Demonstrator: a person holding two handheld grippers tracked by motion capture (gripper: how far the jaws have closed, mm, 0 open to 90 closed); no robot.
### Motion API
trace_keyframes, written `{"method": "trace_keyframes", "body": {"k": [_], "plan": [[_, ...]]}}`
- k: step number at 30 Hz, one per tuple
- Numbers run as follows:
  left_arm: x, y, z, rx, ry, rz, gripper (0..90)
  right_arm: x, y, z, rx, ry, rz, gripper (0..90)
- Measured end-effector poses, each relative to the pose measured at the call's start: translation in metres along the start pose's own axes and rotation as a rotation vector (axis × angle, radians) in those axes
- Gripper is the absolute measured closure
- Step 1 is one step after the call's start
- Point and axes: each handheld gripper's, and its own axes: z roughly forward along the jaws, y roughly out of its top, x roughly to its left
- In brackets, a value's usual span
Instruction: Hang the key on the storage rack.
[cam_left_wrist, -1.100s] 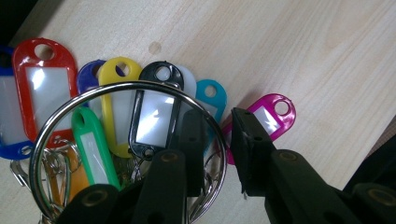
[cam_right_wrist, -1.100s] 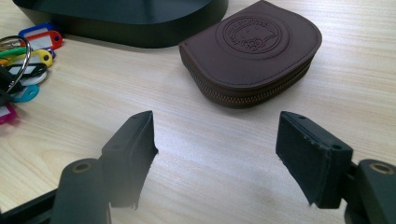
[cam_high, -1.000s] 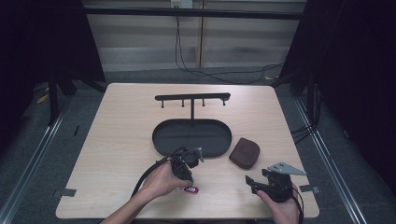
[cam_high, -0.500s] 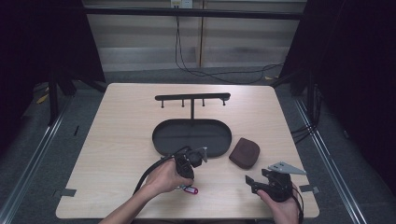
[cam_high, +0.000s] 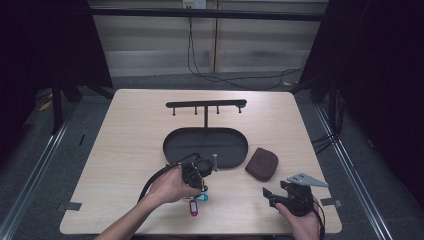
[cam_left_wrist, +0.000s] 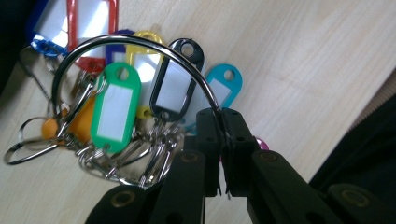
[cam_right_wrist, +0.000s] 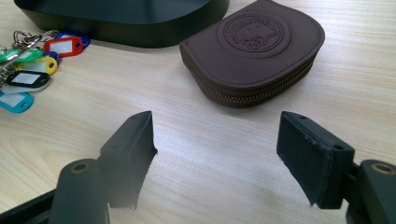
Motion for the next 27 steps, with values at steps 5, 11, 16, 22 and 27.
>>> {"method": "trace_keyframes", "body": {"k": [5, 11, 16, 22, 27], "plan": [[0.003, -0.008, -0.014, -0.014, -0.006, 0.006, 87.0, 0.000, 0.000, 0.000, 0.000, 0.000, 0.005, 27.8], [0.006, -0.014, -0.027, -0.030, 0.027, -0.005, 87.1, -0.001, 0.000, 0.001, 0.002, 0.001, -0.001, 27.7], [0.010, -0.017, -0.037, -0.018, 0.047, -0.005, 87.2, -0.001, 0.000, 0.002, 0.004, -0.001, -0.001, 27.4], [0.015, -0.021, -0.051, -0.006, 0.082, -0.029, 87.4, -0.001, 0.001, 0.002, 0.009, -0.004, -0.004, 27.4], [0.022, -0.026, -0.062, -0.007, 0.078, -0.010, 87.6, -0.001, 0.000, 0.002, 0.007, -0.003, -0.001, 27.3]]}}
